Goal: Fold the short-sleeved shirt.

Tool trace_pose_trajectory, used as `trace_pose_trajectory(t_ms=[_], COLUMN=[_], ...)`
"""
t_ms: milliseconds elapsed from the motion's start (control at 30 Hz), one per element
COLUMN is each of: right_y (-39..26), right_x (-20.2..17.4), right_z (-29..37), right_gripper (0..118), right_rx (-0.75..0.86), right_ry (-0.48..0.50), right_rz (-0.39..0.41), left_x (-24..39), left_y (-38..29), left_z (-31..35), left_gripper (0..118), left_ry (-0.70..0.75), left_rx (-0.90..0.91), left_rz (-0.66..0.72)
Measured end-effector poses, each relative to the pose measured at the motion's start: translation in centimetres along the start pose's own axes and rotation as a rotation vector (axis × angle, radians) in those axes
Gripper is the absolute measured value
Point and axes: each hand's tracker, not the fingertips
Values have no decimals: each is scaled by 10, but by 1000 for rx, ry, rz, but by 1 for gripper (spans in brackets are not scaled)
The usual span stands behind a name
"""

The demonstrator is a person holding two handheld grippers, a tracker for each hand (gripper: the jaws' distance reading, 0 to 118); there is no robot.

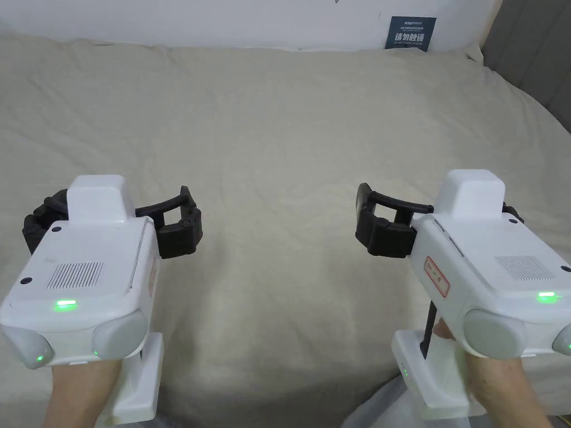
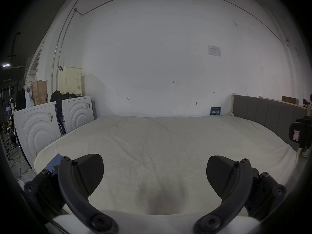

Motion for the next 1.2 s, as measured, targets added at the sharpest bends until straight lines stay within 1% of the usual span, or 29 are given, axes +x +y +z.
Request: trace_pose_trajectory(t_ms=[1200], right_y=[-1], right_x=[1], right_z=[2], right_gripper=[118], right_rx=[-5], right_ry=[6], right_rz=[-4], left_x=[5], left_y=[-2], left_z=[4], left_gripper=[118], left_ry=[-13], left_rx=[0], left_rz=[-23])
